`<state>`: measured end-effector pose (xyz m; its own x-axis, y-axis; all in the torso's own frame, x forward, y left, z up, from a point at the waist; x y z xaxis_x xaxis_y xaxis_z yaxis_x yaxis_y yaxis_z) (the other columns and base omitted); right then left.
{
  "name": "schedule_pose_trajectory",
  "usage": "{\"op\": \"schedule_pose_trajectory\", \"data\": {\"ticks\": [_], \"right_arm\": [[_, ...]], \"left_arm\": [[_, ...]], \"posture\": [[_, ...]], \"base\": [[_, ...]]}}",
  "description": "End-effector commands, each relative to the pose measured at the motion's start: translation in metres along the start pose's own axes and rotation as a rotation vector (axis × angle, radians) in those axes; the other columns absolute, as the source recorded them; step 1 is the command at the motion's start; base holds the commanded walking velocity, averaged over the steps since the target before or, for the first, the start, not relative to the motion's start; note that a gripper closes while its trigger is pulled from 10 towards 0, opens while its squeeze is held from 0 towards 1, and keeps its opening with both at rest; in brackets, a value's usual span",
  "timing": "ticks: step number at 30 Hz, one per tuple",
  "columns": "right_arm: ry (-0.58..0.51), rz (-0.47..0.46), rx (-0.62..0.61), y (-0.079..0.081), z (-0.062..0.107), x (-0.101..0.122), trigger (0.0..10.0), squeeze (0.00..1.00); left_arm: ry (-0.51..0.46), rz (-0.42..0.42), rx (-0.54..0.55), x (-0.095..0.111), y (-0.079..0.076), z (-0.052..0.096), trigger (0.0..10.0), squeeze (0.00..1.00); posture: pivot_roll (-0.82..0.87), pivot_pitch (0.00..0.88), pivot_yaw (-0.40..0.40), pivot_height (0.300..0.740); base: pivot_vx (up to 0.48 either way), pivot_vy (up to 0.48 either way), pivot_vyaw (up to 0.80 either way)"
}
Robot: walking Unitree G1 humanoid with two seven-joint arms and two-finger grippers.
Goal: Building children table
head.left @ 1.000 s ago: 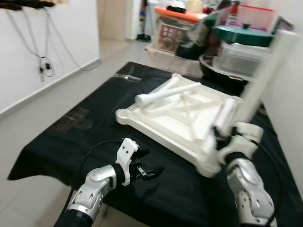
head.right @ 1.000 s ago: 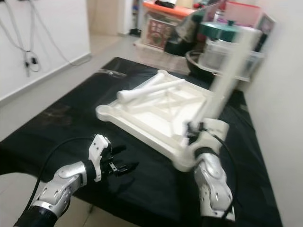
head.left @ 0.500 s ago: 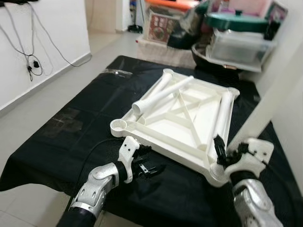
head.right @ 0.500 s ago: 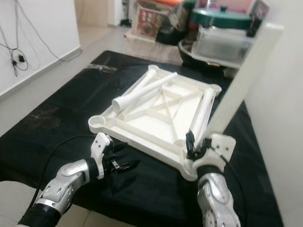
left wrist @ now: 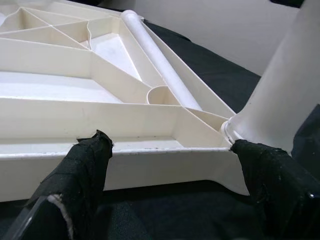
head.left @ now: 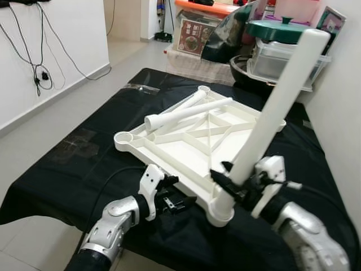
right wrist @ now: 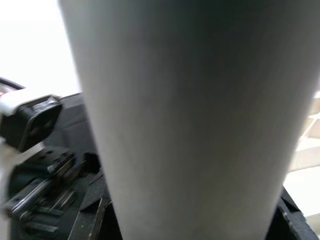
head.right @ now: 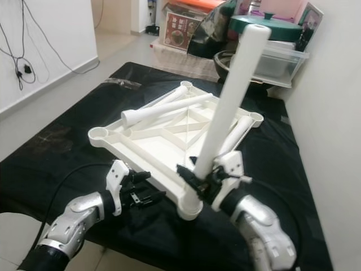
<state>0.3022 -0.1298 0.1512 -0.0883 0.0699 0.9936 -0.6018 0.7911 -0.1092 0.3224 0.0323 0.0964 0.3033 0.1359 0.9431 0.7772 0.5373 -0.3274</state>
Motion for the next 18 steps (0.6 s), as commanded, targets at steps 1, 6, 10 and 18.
{"op": "schedule_pose_trajectory", "data": {"ticks": [1,6,10,18], "right_arm": [[0.113,-0.076,-0.089,-0.004,-0.001,-0.033,0.0,0.00],[0.160,-0.096,-0.274,-0.027,0.004,-0.046,0.0,0.00],[0.381,-0.152,-1.005,-0.096,0.086,-0.090,0.0,0.00],[0.188,-0.098,-0.930,-0.072,0.070,-0.048,10.0,0.00]], "left_arm": [[0.014,-0.006,0.000,-0.004,-0.001,0.001,10.0,0.00],[0.025,-0.013,-0.006,-0.006,-0.001,0.002,10.0,0.00],[0.021,-0.014,-0.012,-0.003,-0.001,-0.002,10.0,0.00],[0.031,-0.010,-0.021,-0.007,-0.003,-0.002,10.0,0.00]], "posture": [[0.13,0.000,-0.134,0.740],[0.13,0.000,-0.131,0.740],[0.11,0.000,-0.117,0.740],[0.09,0.000,-0.106,0.740]], "base": [[0.000,0.000,0.00],[0.000,0.000,0.00],[0.000,0.000,0.00],[0.000,0.000,0.00]]}}
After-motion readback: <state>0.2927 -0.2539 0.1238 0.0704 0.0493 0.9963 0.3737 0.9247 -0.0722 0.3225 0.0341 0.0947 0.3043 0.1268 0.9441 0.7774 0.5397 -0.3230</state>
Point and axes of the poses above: a point about 5 cm out from each wrist's last joint towards the gripper, its own z axis pointing back from the gripper into the wrist, its own x axis along the axis of the wrist's last joint, y = z × x, the point moved 6 cm from there along -z, pointing out of the wrist towards the gripper, and after that the axes turned 13 degrees about z, right-handed, at the moved point
